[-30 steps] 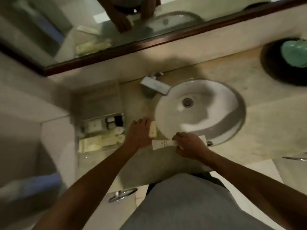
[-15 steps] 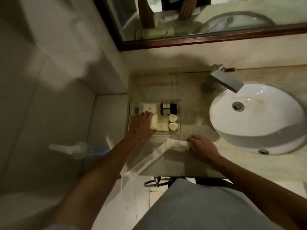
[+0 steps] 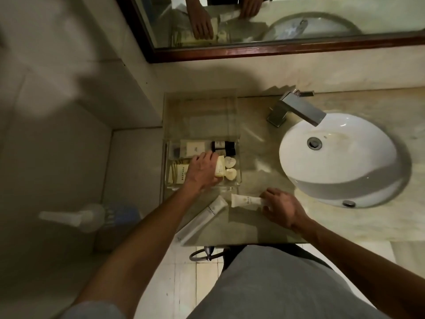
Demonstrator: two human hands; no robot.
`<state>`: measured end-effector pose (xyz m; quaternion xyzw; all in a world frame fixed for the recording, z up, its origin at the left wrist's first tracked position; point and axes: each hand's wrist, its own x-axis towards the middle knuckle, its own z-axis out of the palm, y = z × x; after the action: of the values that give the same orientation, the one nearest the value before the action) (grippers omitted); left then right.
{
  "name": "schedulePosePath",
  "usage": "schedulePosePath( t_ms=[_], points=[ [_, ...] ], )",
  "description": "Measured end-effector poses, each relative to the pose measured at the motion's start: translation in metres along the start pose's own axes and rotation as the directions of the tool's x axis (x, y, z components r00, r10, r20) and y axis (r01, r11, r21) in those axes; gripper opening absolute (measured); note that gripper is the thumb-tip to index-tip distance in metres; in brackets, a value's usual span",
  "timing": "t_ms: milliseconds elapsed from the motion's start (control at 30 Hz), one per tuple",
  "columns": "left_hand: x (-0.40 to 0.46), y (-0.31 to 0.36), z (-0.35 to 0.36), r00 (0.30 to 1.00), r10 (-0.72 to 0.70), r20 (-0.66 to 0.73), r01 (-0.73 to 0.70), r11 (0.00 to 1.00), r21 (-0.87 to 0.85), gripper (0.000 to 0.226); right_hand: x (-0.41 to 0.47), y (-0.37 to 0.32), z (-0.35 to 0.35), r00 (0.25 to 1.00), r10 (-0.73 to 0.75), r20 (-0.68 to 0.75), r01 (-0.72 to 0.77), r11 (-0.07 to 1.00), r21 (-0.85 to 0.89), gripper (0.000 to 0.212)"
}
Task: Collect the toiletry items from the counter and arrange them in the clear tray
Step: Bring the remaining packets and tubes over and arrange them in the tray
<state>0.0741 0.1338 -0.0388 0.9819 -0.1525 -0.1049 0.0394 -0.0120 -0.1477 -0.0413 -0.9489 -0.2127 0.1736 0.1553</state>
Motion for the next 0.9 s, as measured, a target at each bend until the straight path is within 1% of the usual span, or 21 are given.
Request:
schedulePosePath(
  t_ms=[100,167,300,367,500,567,633,733,833,900],
  points=[
    [0.001,-0.001,0.002,1.0,-0.006,0.02,0.007,0.997,-0.076,0.094,-0.002,0.008,0.001,1.0,-0.024,0.006,0.024,1.0,-0.011,0.023],
    [-0.004,-0.003,0.003,1.0,-0.003,0.03,0.007,0.991,-0.132,0.097,-0.001,0.011,0.0,1.0,-0.024,0.009,0.024,1.0,-0.008,0.023],
    [-0.014,-0.01,0.006,1.0,-0.02,0.024,0.024,0.987,-0.161,0.085,0.003,0.007,-0.001,0.998,-0.064,-0.003,0.064,0.998,-0.026,0.022],
    [-0.014,-0.011,0.008,0.999,-0.012,0.035,0.018,0.986,-0.164,0.077,0.007,0.006,-0.003,0.998,-0.057,-0.004,0.057,0.998,-0.029,0.023],
    [-0.007,-0.009,0.009,0.998,0.024,0.063,-0.012,0.985,-0.173,0.07,0.008,0.013,-0.004,0.998,0.067,-0.007,-0.067,0.997,0.029,0.025],
    [-0.006,-0.01,0.009,0.997,0.048,0.066,-0.036,0.986,-0.166,0.07,0.005,0.017,-0.003,0.993,0.114,0.005,-0.114,0.993,0.007,0.025],
    [-0.007,-0.009,0.007,0.998,0.049,0.042,-0.041,0.985,-0.17,0.071,0.002,0.02,0.0,0.993,0.115,0.013,-0.114,0.993,-0.025,0.024],
    [-0.014,-0.005,0.005,0.999,0.026,-0.024,-0.029,0.987,-0.156,0.073,0.003,0.021,0.003,0.997,0.077,0.022,-0.075,0.995,-0.072,0.025],
    [-0.025,0.005,0.003,0.993,-0.076,-0.088,0.057,0.978,-0.198,0.08,0.006,0.026,0.004,1.0,0.027,-0.01,-0.028,0.992,-0.123,0.03],
    [-0.038,0.015,0.004,0.978,-0.143,-0.15,0.099,0.958,-0.269,0.077,0.005,0.031,0.002,1.0,0.022,-0.021,-0.024,0.992,-0.123,0.033]
  ],
)
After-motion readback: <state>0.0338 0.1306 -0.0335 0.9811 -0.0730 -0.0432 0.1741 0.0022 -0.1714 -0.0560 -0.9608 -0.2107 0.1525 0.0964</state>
